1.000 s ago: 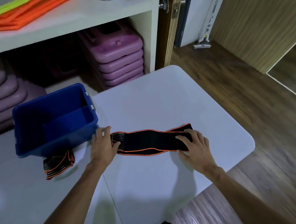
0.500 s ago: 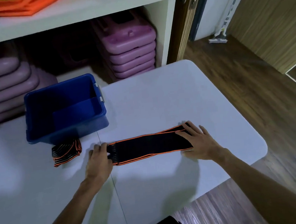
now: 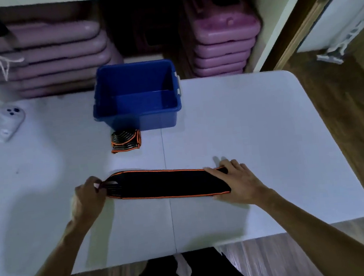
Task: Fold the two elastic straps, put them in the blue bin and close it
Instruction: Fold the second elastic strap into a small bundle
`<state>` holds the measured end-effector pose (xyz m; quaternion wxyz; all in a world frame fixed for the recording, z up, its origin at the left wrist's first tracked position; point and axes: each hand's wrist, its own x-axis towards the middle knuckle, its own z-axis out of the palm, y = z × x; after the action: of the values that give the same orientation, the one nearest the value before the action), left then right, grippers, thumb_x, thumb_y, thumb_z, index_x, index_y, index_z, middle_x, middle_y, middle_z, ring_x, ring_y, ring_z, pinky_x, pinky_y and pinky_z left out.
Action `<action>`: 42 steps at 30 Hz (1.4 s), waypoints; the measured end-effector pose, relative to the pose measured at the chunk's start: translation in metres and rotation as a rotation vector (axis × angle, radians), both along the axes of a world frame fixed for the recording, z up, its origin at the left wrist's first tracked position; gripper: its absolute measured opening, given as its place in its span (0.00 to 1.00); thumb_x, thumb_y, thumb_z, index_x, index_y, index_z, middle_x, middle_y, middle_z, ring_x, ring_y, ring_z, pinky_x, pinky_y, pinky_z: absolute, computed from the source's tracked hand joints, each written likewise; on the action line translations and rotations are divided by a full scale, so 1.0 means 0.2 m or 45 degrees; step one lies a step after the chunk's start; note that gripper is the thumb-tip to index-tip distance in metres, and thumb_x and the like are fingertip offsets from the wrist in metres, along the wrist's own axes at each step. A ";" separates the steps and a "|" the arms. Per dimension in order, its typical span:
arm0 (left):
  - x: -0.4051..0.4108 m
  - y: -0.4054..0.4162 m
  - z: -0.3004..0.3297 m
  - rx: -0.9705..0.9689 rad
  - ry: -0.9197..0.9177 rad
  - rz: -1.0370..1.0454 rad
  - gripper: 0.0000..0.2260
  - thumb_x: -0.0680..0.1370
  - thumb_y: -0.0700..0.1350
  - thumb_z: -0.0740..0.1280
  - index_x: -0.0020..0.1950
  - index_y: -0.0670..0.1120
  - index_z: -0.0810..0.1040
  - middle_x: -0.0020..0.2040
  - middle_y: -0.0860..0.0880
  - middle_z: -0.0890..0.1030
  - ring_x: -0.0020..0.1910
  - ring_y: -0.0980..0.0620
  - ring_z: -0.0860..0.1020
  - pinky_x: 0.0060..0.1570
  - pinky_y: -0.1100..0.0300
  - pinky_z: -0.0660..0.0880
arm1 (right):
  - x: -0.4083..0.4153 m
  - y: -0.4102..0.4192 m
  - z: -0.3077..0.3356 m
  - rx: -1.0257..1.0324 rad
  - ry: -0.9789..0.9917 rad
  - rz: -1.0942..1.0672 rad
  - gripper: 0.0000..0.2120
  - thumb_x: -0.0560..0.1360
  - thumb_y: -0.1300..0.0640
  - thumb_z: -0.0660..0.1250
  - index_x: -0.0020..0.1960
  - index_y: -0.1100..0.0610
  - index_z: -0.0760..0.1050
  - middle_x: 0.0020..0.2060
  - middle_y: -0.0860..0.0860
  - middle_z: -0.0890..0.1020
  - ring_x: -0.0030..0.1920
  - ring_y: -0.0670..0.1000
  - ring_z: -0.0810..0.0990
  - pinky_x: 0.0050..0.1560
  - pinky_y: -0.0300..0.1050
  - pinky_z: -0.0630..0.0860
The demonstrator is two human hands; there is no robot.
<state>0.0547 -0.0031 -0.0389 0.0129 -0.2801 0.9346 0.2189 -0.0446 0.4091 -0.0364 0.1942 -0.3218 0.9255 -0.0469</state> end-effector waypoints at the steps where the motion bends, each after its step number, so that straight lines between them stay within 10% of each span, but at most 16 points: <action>1: 0.04 -0.07 0.01 -0.003 -0.007 0.058 0.06 0.71 0.39 0.70 0.48 0.42 0.79 0.37 0.37 0.83 0.39 0.35 0.81 0.35 0.52 0.72 | 0.03 -0.06 -0.01 -0.017 -0.014 0.028 0.39 0.70 0.31 0.62 0.76 0.39 0.51 0.67 0.53 0.63 0.62 0.55 0.66 0.62 0.51 0.67; 12: 0.12 -0.58 0.09 0.180 0.215 0.513 0.14 0.73 0.43 0.71 0.55 0.39 0.76 0.46 0.35 0.81 0.48 0.38 0.79 0.50 0.49 0.74 | 0.28 -0.75 -0.03 -0.130 -0.143 0.251 0.46 0.69 0.31 0.64 0.78 0.48 0.49 0.69 0.55 0.59 0.63 0.57 0.65 0.57 0.54 0.76; 21: 0.50 0.00 -0.08 0.072 0.441 0.335 0.15 0.74 0.38 0.68 0.61 0.43 0.75 0.58 0.40 0.72 0.56 0.40 0.73 0.55 0.48 0.73 | 0.22 -0.72 -0.01 -0.166 -0.302 0.691 0.43 0.73 0.37 0.67 0.78 0.42 0.44 0.77 0.51 0.45 0.71 0.55 0.59 0.68 0.50 0.70; 28: 0.61 0.68 -0.12 -0.031 0.439 -0.047 0.14 0.77 0.51 0.64 0.61 0.48 0.75 0.56 0.47 0.74 0.55 0.48 0.72 0.53 0.56 0.73 | 0.07 -0.67 -0.05 -0.464 -0.103 0.953 0.18 0.79 0.61 0.64 0.68 0.54 0.70 0.68 0.53 0.69 0.64 0.54 0.73 0.63 0.49 0.75; 33: 0.53 0.88 -0.14 -0.083 0.324 -0.002 0.23 0.73 0.56 0.69 0.63 0.47 0.71 0.59 0.48 0.76 0.55 0.49 0.73 0.52 0.57 0.74 | 0.03 -0.68 -0.09 -0.502 -0.065 1.103 0.19 0.75 0.67 0.68 0.66 0.61 0.75 0.61 0.57 0.78 0.60 0.55 0.78 0.60 0.50 0.77; 37: 0.49 0.86 -0.11 -0.166 0.279 0.083 0.15 0.72 0.44 0.65 0.59 0.46 0.72 0.52 0.48 0.79 0.50 0.46 0.78 0.45 0.53 0.77 | 0.00 -0.73 -0.07 -0.547 -0.070 1.169 0.15 0.77 0.62 0.66 0.64 0.60 0.77 0.56 0.55 0.80 0.54 0.56 0.78 0.54 0.49 0.78; 42: 0.49 0.79 -0.05 0.148 0.312 0.188 0.20 0.77 0.53 0.54 0.58 0.44 0.76 0.51 0.46 0.81 0.52 0.44 0.76 0.50 0.52 0.75 | -0.02 -0.85 0.00 -0.517 -0.232 1.134 0.16 0.81 0.50 0.57 0.61 0.57 0.76 0.52 0.50 0.79 0.54 0.51 0.74 0.55 0.47 0.74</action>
<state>0.1526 0.1552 -0.0499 -0.1012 -0.3181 0.8918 0.3055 -0.0493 0.2400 -0.0363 0.2089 -0.7119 0.6495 -0.1667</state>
